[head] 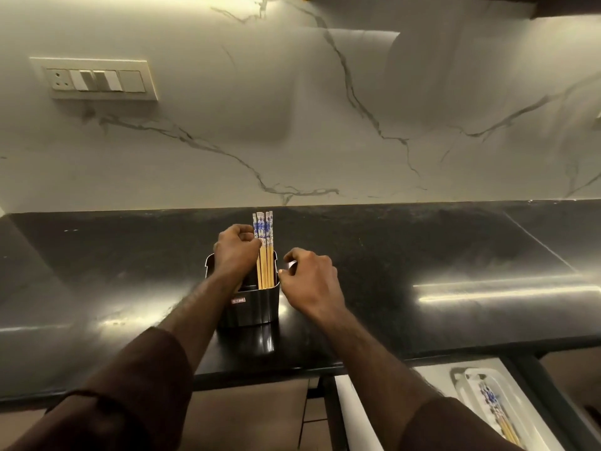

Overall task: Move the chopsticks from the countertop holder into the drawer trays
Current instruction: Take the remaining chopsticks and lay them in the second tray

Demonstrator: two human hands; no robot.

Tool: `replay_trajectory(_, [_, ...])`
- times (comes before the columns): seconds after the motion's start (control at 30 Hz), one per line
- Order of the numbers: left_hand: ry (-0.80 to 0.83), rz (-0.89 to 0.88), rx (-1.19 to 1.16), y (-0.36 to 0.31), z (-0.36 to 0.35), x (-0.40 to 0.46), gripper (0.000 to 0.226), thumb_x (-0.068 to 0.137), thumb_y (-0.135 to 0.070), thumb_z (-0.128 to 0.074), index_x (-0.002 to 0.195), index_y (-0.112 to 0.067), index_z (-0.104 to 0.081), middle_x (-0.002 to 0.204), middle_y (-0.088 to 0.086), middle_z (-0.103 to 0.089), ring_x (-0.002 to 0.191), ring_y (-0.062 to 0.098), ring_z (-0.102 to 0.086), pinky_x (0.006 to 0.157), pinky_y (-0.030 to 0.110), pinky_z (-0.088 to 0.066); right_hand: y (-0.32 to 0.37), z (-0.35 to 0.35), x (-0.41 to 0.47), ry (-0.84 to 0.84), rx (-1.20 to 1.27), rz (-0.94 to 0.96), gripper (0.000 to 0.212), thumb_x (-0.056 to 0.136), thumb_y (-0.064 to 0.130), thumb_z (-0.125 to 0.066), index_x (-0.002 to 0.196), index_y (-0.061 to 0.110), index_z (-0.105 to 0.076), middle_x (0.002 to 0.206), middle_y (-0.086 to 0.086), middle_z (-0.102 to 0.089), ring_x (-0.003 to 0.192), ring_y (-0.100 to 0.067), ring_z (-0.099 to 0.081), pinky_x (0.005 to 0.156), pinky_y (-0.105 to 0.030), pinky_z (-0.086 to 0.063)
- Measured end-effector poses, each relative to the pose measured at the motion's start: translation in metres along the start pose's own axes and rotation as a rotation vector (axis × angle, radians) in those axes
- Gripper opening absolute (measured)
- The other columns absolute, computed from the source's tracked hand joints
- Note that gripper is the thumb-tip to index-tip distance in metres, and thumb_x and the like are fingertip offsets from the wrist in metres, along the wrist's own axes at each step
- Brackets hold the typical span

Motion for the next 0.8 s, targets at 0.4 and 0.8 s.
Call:
replay_trajectory(0.4, [0.098, 0.038, 0.006, 0.03, -0.03, 0.057, 0.067, 0.088, -0.004, -0.066, 0.146, -0.016, -0.035, 0.107, 0.006, -0.067, 0.082, 0.009, -0.065, 0.056, 0.018, -0.045, -0.006, -0.031, 0.047, 0.012, 0.003, -0.057, 0.026, 0.092, 0.022, -0.062, 0.118, 0.019, -0.062, 0.096, 0.001, -0.07, 0.079, -0.008, -0.067, 0.071, -0.022, -0.056])
replay_trajectory(0.8, [0.11, 0.013, 0.0, 0.042, -0.032, 0.07, 0.059, 0.087, -0.004, -0.067, 0.141, -0.014, -0.045, 0.103, 0.006, -0.071, 0.088, 0.012, -0.069, 0.066, 0.023, -0.053, -0.011, -0.051, 0.059, 0.031, 0.045, -0.092, 0.031, 0.092, 0.024, -0.062, 0.122, 0.018, -0.061, 0.105, 0.0, -0.069, 0.086, -0.01, -0.068, 0.076, -0.03, -0.06])
Point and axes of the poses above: each hand's wrist, its own x-axis towards the middle knuckle, its own z-axis out of the back of the hand, y = z × x, the point moved 6 cm from there along x, towards the middle knuckle
